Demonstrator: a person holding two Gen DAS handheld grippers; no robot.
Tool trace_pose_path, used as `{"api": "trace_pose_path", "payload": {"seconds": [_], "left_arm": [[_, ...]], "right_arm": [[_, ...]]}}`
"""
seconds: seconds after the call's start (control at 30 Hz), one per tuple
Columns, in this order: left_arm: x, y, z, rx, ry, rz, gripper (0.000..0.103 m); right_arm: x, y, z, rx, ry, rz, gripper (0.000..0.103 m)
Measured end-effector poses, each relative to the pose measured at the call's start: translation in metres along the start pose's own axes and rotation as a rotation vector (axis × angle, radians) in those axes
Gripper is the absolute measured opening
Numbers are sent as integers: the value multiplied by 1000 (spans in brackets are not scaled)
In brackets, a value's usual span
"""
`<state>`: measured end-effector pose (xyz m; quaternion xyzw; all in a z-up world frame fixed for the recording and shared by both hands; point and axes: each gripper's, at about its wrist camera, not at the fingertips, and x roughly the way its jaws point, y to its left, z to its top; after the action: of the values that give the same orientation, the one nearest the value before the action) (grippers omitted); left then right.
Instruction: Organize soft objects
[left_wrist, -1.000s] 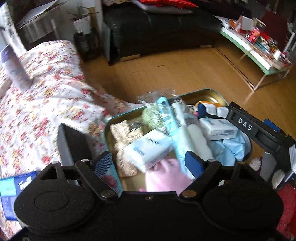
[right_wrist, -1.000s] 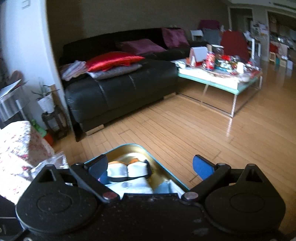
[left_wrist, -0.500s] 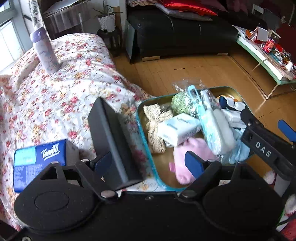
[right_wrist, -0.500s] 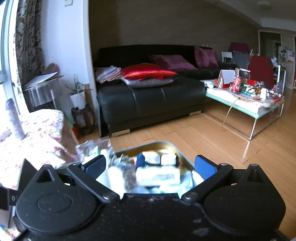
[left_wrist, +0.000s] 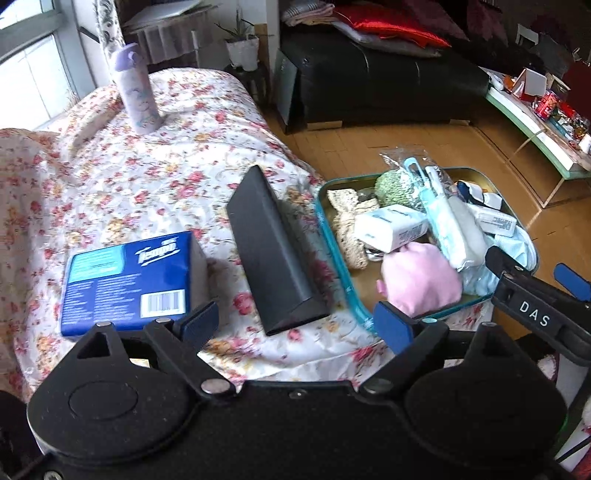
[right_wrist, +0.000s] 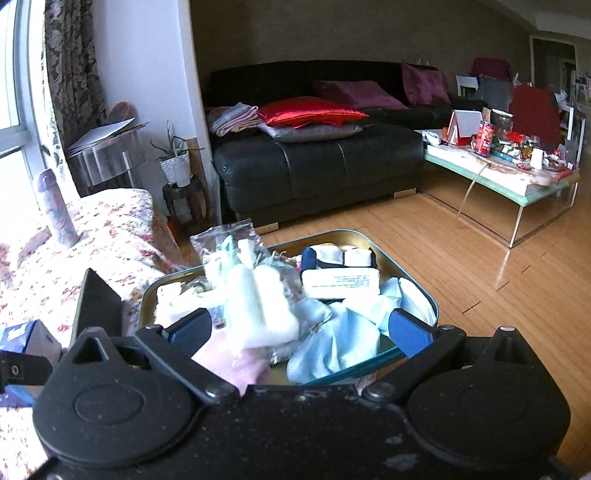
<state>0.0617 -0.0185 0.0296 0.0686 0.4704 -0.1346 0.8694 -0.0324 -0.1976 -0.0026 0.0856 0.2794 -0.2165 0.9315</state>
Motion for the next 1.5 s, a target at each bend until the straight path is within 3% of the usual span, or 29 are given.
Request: {"api": "trace_pose_path", "payload": {"seconds": [0.47,0.9,1.5], "left_arm": [[-24,3,-25,-18,-44,-4,90],[-32,-3,-31,-39,-75,6,91],[-35,-14,-35,-37,-81,12,91]], "right_arm": [[-13,0,-9,-28,73,14,103],[-27,1,-8,-126,72,29,103],[-19,-12,-10,-62,67,40,103]]}}
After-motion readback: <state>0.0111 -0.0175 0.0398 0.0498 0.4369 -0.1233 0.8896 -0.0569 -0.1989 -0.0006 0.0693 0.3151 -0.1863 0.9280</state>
